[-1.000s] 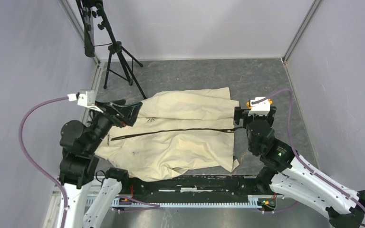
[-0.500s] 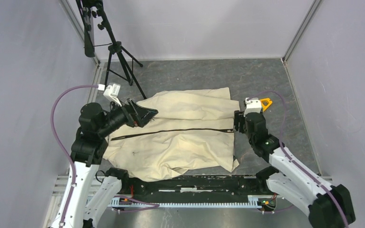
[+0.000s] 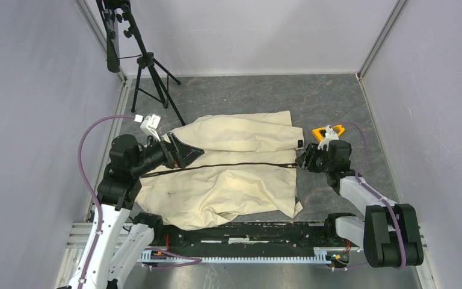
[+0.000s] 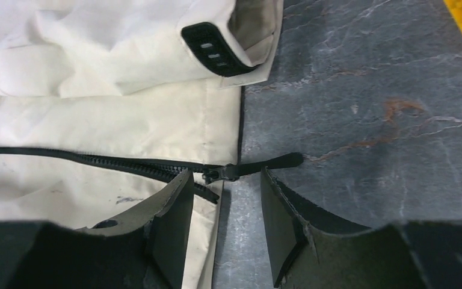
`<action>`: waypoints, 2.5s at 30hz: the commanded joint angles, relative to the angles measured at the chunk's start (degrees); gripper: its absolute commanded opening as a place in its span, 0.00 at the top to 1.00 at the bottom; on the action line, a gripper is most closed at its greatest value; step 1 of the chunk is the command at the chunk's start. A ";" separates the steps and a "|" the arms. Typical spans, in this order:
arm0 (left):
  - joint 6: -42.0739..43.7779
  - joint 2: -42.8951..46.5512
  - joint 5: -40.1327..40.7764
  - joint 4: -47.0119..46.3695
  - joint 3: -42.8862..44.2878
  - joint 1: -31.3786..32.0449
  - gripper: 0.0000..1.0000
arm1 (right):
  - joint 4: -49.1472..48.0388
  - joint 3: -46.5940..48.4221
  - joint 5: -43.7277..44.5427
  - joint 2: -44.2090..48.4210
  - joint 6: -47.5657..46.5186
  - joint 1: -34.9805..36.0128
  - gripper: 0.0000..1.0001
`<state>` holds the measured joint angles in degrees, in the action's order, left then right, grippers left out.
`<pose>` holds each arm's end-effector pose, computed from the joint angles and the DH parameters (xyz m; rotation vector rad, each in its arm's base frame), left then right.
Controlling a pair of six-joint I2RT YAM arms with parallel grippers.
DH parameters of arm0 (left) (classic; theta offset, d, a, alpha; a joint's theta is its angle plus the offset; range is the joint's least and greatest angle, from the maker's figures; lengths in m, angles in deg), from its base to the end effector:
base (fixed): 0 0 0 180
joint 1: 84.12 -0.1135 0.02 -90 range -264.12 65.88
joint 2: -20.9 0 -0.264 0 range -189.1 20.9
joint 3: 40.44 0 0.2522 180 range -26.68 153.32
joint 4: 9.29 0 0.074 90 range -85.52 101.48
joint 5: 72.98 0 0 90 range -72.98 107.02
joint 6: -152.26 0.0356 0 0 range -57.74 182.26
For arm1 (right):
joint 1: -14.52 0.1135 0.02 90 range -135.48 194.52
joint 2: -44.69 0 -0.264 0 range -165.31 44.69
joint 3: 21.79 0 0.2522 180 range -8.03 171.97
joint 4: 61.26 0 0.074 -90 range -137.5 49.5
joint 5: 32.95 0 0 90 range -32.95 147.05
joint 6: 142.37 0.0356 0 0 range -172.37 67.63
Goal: Zip up the jacket
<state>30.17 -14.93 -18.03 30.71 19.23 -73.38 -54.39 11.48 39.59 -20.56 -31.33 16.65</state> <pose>0.1295 -0.0454 0.3413 0.0905 1.9393 -1.0735 0.2069 0.0184 0.1520 0.2079 2.2620 0.5585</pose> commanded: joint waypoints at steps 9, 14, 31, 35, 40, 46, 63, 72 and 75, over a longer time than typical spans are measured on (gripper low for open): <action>-3.23 2.35 -3.45 -2.78 -2.41 0.15 0.00 | -13.66 -8.58 -3.59 2.41 11.82 -3.24 0.53; -3.50 2.27 -4.15 -2.79 -3.12 0.16 0.00 | -19.55 -10.30 -2.96 -0.80 15.18 -4.24 0.58; -6.11 -2.59 -8.19 -5.20 -6.13 0.74 0.00 | -38.83 -13.27 -11.10 -13.10 17.83 -4.25 0.60; -9.20 -6.67 -6.07 -7.98 -8.19 3.58 0.00 | -41.42 -14.91 -10.38 -13.30 17.94 -4.25 0.60; -14.81 -12.25 2.39 -9.48 -8.42 11.27 0.00 | -47.71 -15.71 -13.29 -14.09 18.52 -3.60 0.65; -21.50 -12.52 12.24 -13.63 -11.07 21.70 0.00 | -48.03 -15.03 -13.16 -12.63 17.60 -2.39 0.76; -14.50 -21.48 25.19 -17.16 -0.08 34.75 0.05 | -49.80 -11.43 -21.22 -16.05 17.24 -0.80 1.00; -6.30 -39.05 24.29 -29.44 5.00 37.40 0.05 | -56.58 -9.63 -24.88 -20.98 22.54 -1.18 1.00; -5.94 -44.84 21.81 -34.95 6.90 37.42 0.06 | -51.59 -9.26 -25.09 -19.07 19.93 -1.70 1.00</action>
<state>19.81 -54.95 6.27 6.15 22.01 -36.35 -106.78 0.53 16.91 -41.90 -10.09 15.45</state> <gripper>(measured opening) 0.949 0.010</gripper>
